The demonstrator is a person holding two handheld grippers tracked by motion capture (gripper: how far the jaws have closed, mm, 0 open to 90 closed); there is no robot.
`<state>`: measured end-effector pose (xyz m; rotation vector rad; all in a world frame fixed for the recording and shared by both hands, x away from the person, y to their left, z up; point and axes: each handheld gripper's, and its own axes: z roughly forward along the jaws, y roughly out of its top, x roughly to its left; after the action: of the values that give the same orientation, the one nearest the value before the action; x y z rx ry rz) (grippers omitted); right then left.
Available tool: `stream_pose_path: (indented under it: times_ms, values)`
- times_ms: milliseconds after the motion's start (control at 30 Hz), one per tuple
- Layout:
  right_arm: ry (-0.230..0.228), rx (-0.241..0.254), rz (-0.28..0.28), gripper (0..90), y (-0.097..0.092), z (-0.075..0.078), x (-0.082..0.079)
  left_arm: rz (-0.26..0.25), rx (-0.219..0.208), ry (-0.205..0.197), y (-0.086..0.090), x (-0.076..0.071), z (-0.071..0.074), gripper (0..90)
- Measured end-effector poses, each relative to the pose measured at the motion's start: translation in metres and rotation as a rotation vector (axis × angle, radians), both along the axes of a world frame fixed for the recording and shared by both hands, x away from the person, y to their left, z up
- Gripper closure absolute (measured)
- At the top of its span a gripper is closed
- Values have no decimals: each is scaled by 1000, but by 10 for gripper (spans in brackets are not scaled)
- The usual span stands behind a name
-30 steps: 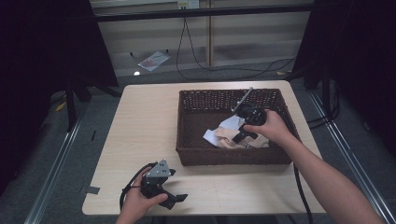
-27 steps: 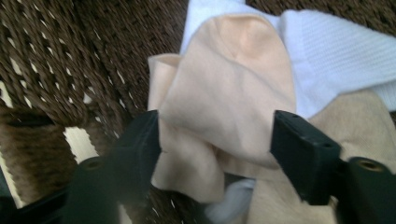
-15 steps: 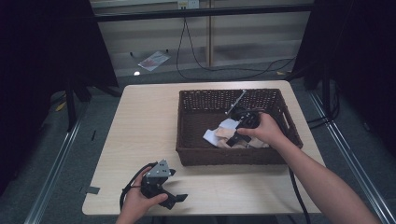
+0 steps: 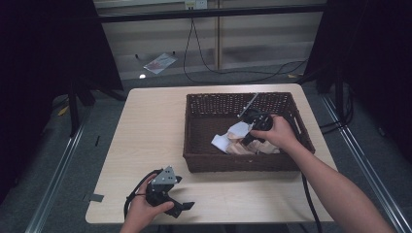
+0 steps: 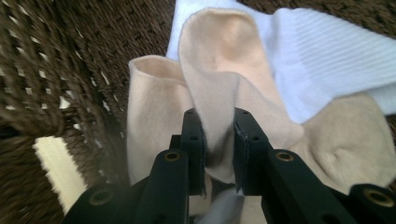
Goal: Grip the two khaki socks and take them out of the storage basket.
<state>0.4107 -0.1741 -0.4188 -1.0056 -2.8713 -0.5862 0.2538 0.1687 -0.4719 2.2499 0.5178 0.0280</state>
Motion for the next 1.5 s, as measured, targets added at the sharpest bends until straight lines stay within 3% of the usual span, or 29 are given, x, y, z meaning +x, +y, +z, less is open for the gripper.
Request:
stream_pose_path:
  times_ms: [467,833,1033,1067,1500]
  values:
    - [9,13,6,766,-24,49,-3,-2,-3,2,-2,0,0,32]
    - [6,4,27,764,-29,79,-10,-9,2,6,-2,0,0,32]
    - [-7,31,38,764,-31,90,-15,0,-2,3,-1,0,1,32]
    - [-5,59,35,763,-32,95,-18,-3,-1,3,-1,0,1,32]
    - [-16,78,82,761,-34,118,-32,-4,-2,6,-2,0,1,32]
